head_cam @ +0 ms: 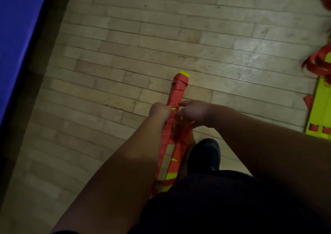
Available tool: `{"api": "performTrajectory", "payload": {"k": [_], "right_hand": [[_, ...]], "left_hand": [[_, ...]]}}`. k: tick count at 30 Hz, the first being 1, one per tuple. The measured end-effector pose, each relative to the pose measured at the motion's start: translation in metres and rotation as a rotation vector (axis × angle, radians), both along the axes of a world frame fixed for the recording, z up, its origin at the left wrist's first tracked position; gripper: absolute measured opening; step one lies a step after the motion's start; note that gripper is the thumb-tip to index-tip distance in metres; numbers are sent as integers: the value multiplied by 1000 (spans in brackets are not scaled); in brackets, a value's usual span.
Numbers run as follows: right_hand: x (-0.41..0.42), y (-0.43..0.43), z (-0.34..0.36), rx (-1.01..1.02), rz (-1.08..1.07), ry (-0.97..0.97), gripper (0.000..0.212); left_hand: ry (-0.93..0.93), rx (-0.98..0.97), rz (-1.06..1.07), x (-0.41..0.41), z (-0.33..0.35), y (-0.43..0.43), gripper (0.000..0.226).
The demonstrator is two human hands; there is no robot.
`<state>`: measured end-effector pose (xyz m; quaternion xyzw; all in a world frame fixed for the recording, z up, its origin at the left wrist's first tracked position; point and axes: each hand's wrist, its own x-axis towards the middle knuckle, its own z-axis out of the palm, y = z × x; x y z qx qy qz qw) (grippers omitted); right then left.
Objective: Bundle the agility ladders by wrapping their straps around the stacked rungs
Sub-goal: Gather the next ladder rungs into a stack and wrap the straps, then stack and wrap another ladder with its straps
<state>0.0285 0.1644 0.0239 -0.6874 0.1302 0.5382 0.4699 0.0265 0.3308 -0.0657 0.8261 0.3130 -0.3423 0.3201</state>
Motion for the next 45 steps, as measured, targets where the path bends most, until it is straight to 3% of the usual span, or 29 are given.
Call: {"api": "performTrajectory", "payload": {"k": [2, 8, 12, 16, 20, 25, 30, 37, 42, 45], "right_hand": [[4, -6, 8, -34, 23, -44, 48], [15, -44, 50, -26, -318, -45, 28], [16, -96, 97, -47, -440, -140, 29], [4, -167, 141, -96, -586, -219, 24], [-16, -236, 179, -148, -744, -272, 21], [-44, -320, 214, -211, -945, -344, 14], [-93, -385, 215, -251, -1052, -321, 23], [-131, -444, 156, -254, -1119, -211, 23], [-130, -472, 93, -289, -1127, -157, 20], [-127, -488, 51, -380, -1090, -165, 7]], "left_hand": [[-43, 82, -82, 8, 17, -7, 30], [-133, 202, -90, 34, 67, -49, 34], [-112, -17, -155, 61, 115, -104, 34], [-163, -275, -194, 70, 181, -183, 15], [-173, -457, -276, 58, 258, -265, 19], [-185, -487, -523, 37, 327, -352, 14], [-3, -460, -755, 33, 367, -411, 23], [16, -324, -822, 43, 342, -476, 32], [134, -256, -807, 31, 250, -506, 32], [136, -209, -768, 22, 181, -511, 22]]}}
